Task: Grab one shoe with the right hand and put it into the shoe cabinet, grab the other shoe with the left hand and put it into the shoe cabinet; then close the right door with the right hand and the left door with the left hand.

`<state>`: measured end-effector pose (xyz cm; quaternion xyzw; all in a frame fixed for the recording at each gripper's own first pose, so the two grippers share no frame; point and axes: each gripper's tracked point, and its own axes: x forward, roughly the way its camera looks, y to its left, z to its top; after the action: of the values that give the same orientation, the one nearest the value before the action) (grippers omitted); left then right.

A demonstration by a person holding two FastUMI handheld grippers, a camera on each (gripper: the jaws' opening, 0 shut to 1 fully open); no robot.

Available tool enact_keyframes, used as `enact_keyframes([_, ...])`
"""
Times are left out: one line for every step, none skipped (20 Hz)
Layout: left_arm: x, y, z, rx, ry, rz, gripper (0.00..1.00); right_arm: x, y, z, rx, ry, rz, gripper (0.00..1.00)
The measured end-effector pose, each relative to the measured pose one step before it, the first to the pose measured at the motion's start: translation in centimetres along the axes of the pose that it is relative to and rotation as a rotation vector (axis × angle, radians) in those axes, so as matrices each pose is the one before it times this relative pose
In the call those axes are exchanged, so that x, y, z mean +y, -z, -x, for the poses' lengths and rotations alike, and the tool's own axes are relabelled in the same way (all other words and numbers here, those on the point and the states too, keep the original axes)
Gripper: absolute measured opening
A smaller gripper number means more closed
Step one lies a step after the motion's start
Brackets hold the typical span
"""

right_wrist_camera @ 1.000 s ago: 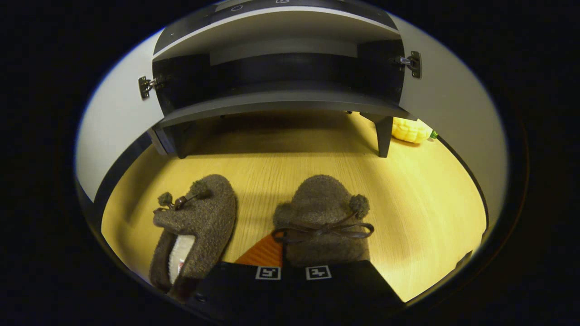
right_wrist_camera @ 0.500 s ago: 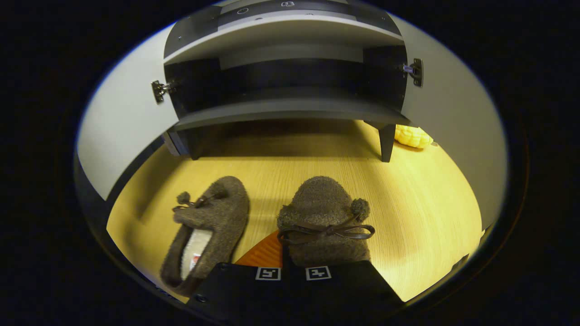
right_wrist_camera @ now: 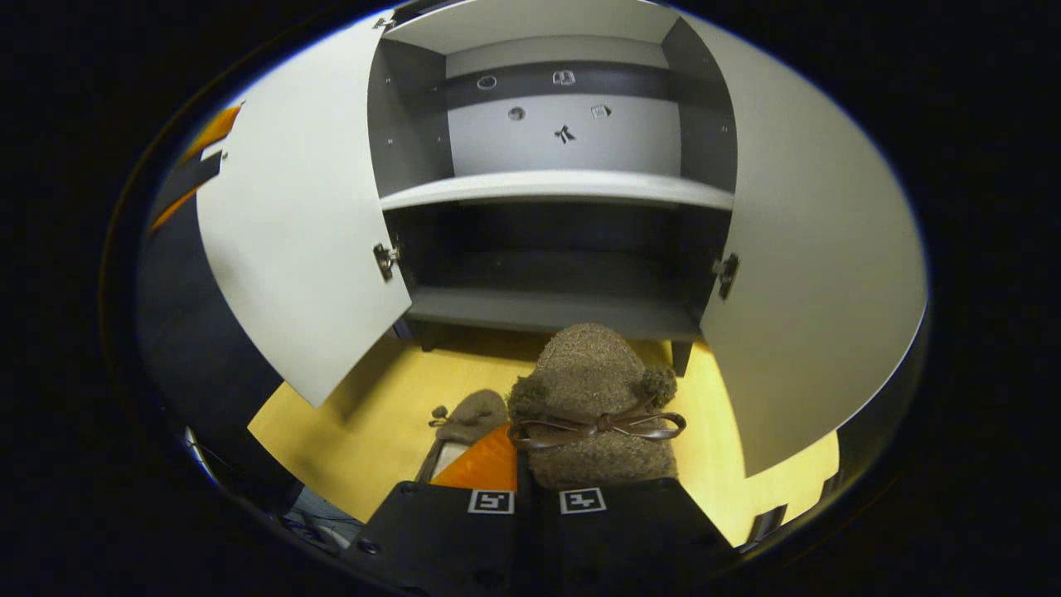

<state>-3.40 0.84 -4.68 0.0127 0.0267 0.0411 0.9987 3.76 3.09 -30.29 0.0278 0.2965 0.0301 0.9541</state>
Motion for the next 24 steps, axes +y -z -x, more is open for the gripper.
enact_keyframes([-0.123, -0.216, 0.235, 0.00743, 0.00589, 0.00062, 0.94, -0.272, -1.716, 0.688, -0.02275, 0.00186, 0.00467, 0.05])
enact_keyframes([-0.157, -0.163, 0.378, 0.00548, 0.00836, -0.00190, 0.94, -0.356, -1.774, 0.460, -0.01930, 0.00414, 0.00413, 0.06])
enact_keyframes([-0.046, -0.205, 0.248, 0.00661, 0.00549, -0.00859, 0.94, -0.352, -1.746, 0.201, -0.02138, 0.00667, 0.00311, 0.06])
enact_keyframes([0.127, -0.046, 0.371, 0.00735, -0.00003, -0.01607, 0.94, -0.378, -1.708, 0.080, -0.02128, 0.00675, 0.00352, 0.05])
enact_keyframes([0.249, -0.105, 0.259, 0.00964, -0.00446, -0.02142, 0.94, -0.264, -1.690, -0.036, -0.02189, 0.00586, 0.00361, 0.06])
enact_keyframes([0.199, 0.131, 0.301, 0.00873, -0.00572, -0.01802, 0.94, -0.286, -1.821, -0.246, -0.02130, 0.00571, 0.00258, 0.05])
enact_keyframes([0.033, 0.103, 0.190, 0.00830, -0.00099, -0.00812, 0.94, -0.225, -1.704, -0.303, -0.01977, 0.00498, 0.00389, 0.05])
enact_keyframes([-0.239, 0.157, 0.205, 0.01088, 0.00660, 0.00508, 0.94, -0.128, -1.678, -0.477, -0.01562, 0.00214, 0.00950, 0.05])
enact_keyframes([-0.407, 0.281, 0.078, 0.01295, 0.01429, 0.01369, 0.94, -0.136, -1.702, -0.675, -0.01984, 0.00126, 0.01432, 0.05])
enact_keyframes([-0.448, 0.370, 0.134, 0.01434, 0.01346, 0.01751, 0.94, -0.159, -1.788, -0.661, -0.02451, 0.00080, 0.01200, 0.05])
enact_keyframes([-0.468, 0.279, -0.013, 0.01189, 0.01232, 0.01967, 0.94, -0.075, -1.819, -1.022, -0.02009, -0.00275, 0.00076, 0.05])
enact_keyframes([-0.520, 0.313, 0.077, 0.01049, 0.01536, 0.01736, 0.94, -0.007, -1.847, -1.187, -0.01706, -0.00515, -0.00743, 0.05])
enact_keyframes([-0.449, 0.198, -0.089, 0.00760, 0.01160, 0.01239, 0.94, -0.080, -1.848, -1.476, -0.01960, 0.00006, -0.00861, 0.05])
enact_keyframes([-0.291, 0.239, -0.015, 0.00754, 0.00640, 0.00652, 0.94, -0.149, -1.304, -1.277, -0.01040, 0.00040, 0.00758, 0.05])
enact_keyframes([-0.079, 0.129, -0.140, 0.00618, 0.00106, 0.00159, 0.94, -0.349, -1.203, -1.472, -0.00986, 0.01028, 0.01580, 0.05])
enact_keyframes([0.033, 0.128, -0.072, 0.00252, -0.00307, 0.00282, 0.94, -0.189, -0.863, -1.180, -0.00221, 0.00840, 0.01466, 0.05])
enact_keyframes([-0.003, 0.046, -0.051, 0.00305, 0.00028, 0.00569, 0.94, -0.251, -0.878, -1.540, -0.00763, 0.00670, 0.01222, 0.05])
enact_keyframes([0.063, 0.123, 0.008, 0.00254, -0.00129, 0.00942, 0.94, -0.180, -0.652, -1.539, 0.00317, 0.00631, 0.00946, 0.05])
enact_keyframes([0.050, 0.108, -0.137, 0.00473, 0.00104, 0.01277, 0.94, -0.057, -0.557, -1.621, 0.00362, 0.00504, 0.00943, 0.05])
enact_keyframes([-0.076, 0.108, -0.048, 0.00439, 0.00468, 0.01288, 0.94, -0.085, -0.406, -1.523, 0.00312, 0.00482, 0.00545, 0.05])
enact_keyframes([0.019, 0.149, -0.108, 0.00873, 0.00226, 0.01077, 0.95, 0.064, -0.236, -1.484, 0.00754, -0.00045, -0.00169, 0.05])
enact_keyframes([0.037, 0.147, -0.027, 0.00672, 0.00148, 0.00536, 0.95, 0.074, -0.112, -1.533, 0.01138, -0.00314, -0.01298, 0.05])
enact_keyframes([0.078, -0.061, -0.064, 0.00216, -0.00089, 0.00235, 0.96, 0.051, 0.032, -1.330, 0.01267, -0.00155, -0.02033, 0.05])
enact_keyframes([0.117, -0.024, 0.054, 0.00000, -0.00265, 0.00093, 0.96, -0.047, 0.328, -1.351, 0.02222, -0.00423, -0.02319, 0.05])
